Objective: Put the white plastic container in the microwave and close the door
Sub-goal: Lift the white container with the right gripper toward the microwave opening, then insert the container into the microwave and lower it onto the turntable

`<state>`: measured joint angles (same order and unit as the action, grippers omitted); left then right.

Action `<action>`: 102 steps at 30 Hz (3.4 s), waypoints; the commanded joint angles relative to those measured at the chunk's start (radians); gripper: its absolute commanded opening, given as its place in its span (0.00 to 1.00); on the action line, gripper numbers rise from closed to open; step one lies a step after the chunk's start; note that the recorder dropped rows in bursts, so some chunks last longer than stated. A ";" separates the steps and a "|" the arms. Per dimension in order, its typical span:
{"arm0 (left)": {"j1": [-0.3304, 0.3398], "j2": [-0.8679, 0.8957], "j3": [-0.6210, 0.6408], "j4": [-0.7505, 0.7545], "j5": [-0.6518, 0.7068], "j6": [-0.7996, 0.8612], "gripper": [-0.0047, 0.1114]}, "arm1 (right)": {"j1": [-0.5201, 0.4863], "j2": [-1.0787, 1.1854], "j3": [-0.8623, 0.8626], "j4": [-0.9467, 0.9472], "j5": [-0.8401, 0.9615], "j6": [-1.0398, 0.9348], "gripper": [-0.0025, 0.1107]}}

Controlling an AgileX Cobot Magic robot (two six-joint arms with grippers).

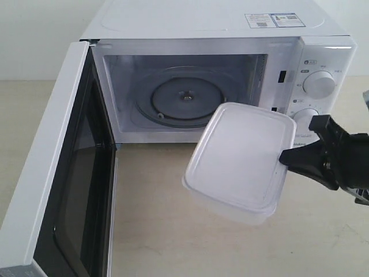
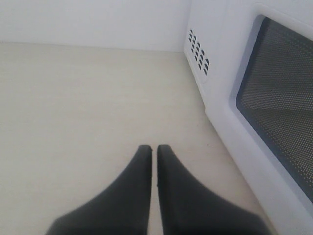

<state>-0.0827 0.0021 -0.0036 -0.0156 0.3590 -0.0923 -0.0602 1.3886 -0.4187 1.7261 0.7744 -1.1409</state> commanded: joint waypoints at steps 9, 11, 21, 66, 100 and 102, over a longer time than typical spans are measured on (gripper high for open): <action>0.002 -0.002 0.004 0.004 0.000 -0.009 0.08 | 0.001 -0.352 0.092 -0.252 -0.067 0.340 0.02; 0.002 -0.002 0.004 0.004 0.000 -0.009 0.08 | 0.001 -0.385 0.092 -0.281 -0.067 0.363 0.02; 0.002 -0.002 0.004 0.004 0.000 -0.009 0.08 | 0.001 -0.445 0.092 -0.198 0.035 0.340 0.02; 0.002 -0.002 0.004 0.004 0.000 -0.009 0.08 | 1.002 -0.023 0.165 -1.095 -1.618 2.118 0.02; 0.002 -0.002 0.004 0.004 0.000 -0.009 0.08 | 0.807 0.463 -0.388 -1.153 -1.547 2.183 0.02; 0.002 -0.002 0.004 0.004 0.000 -0.009 0.08 | 0.807 0.488 -0.413 -1.144 -1.549 2.180 0.02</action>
<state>-0.0827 0.0021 -0.0036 -0.0156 0.3590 -0.0923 0.7547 1.8515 -0.7965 0.5915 -0.7604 1.0543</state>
